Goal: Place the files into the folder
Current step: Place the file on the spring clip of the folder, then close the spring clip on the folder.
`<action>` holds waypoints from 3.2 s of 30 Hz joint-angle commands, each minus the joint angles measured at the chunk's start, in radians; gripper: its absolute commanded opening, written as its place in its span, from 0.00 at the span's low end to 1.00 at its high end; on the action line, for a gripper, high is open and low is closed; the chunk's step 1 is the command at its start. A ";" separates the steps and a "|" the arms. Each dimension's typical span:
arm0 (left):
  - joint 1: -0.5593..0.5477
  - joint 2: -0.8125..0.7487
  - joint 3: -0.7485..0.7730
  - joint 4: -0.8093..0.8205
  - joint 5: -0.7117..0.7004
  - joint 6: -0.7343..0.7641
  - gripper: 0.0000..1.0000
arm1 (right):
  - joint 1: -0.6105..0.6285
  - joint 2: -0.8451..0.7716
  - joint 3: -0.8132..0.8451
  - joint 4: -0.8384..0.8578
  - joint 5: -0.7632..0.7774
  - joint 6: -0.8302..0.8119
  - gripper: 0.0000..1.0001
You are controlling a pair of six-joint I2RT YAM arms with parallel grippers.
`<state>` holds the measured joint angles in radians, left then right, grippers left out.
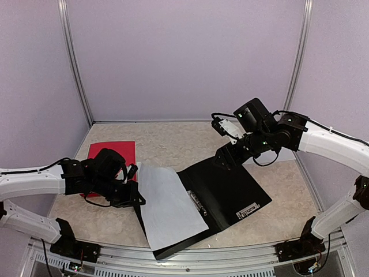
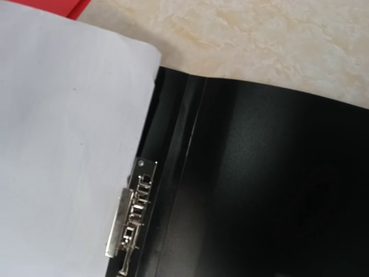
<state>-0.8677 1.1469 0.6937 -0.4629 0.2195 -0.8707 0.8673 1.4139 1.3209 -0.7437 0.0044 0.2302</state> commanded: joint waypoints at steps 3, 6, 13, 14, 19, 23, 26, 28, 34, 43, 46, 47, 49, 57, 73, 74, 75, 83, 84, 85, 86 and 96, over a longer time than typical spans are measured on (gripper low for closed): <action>-0.005 0.080 0.038 0.040 0.002 -0.054 0.00 | -0.007 -0.010 0.002 -0.015 -0.002 0.005 0.65; -0.005 0.109 0.040 0.047 0.010 -0.094 0.00 | -0.007 -0.009 0.000 -0.014 -0.002 0.004 0.65; -0.008 0.125 0.026 0.080 0.022 -0.150 0.00 | -0.007 -0.011 -0.017 -0.004 -0.001 0.001 0.65; -0.008 0.123 0.024 0.078 0.022 -0.155 0.00 | -0.007 -0.011 -0.019 -0.004 -0.002 0.003 0.65; -0.008 0.092 0.009 0.067 0.010 -0.173 0.02 | -0.008 -0.014 -0.022 -0.004 -0.002 0.001 0.65; -0.009 0.076 0.005 0.054 0.009 -0.182 0.11 | -0.008 -0.014 -0.022 -0.005 -0.002 0.000 0.65; -0.009 0.075 0.000 0.059 0.016 -0.186 0.15 | -0.007 -0.013 -0.022 -0.003 -0.001 0.001 0.65; -0.009 0.082 0.000 0.058 0.022 -0.183 0.17 | -0.007 -0.014 -0.024 -0.004 -0.001 0.001 0.65; -0.011 0.070 -0.005 0.008 0.018 -0.185 0.27 | -0.007 -0.024 -0.028 -0.009 -0.002 0.007 0.65; -0.014 -0.074 -0.020 -0.155 -0.058 -0.202 0.63 | -0.008 -0.017 -0.073 0.017 -0.002 0.008 0.65; -0.018 -0.104 -0.015 -0.191 -0.077 -0.201 0.76 | -0.008 -0.010 -0.101 0.030 -0.024 0.011 0.66; -0.021 -0.114 -0.012 -0.198 -0.086 -0.198 0.79 | -0.006 -0.008 -0.114 0.039 -0.037 0.015 0.66; -0.032 -0.124 -0.001 -0.191 -0.110 -0.172 0.81 | -0.001 -0.004 -0.156 0.072 -0.055 0.022 0.66; -0.066 -0.029 0.081 0.067 -0.114 0.016 0.85 | 0.065 0.014 -0.329 0.306 -0.112 0.104 0.64; -0.064 0.033 0.130 0.038 -0.215 0.016 0.87 | 0.138 0.372 -0.156 0.373 -0.150 0.050 0.40; -0.063 0.028 0.131 0.032 -0.216 0.019 0.88 | 0.140 0.383 -0.145 0.371 -0.153 0.047 0.37; -0.063 0.026 0.134 0.025 -0.216 0.023 0.88 | 0.142 0.393 -0.137 0.371 -0.159 0.045 0.33; -0.054 0.016 0.129 0.004 -0.243 0.032 0.88 | 0.144 0.452 -0.092 0.336 -0.155 0.037 0.22; -0.053 0.014 0.127 0.002 -0.243 0.033 0.88 | 0.144 0.454 -0.087 0.334 -0.154 0.037 0.22; -0.052 0.013 0.126 0.002 -0.243 0.034 0.88 | 0.144 0.458 -0.085 0.331 -0.153 0.036 0.21; -0.051 0.010 0.126 0.000 -0.243 0.035 0.88 | 0.144 0.462 -0.080 0.327 -0.151 0.034 0.20; -0.043 -0.014 0.109 -0.018 -0.253 0.033 0.89 | 0.144 0.514 -0.026 0.294 -0.138 0.012 0.17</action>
<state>-0.9180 1.1576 0.8188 -0.4545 -0.0097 -0.8505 0.9997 1.8915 1.2560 -0.4126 -0.1501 0.2623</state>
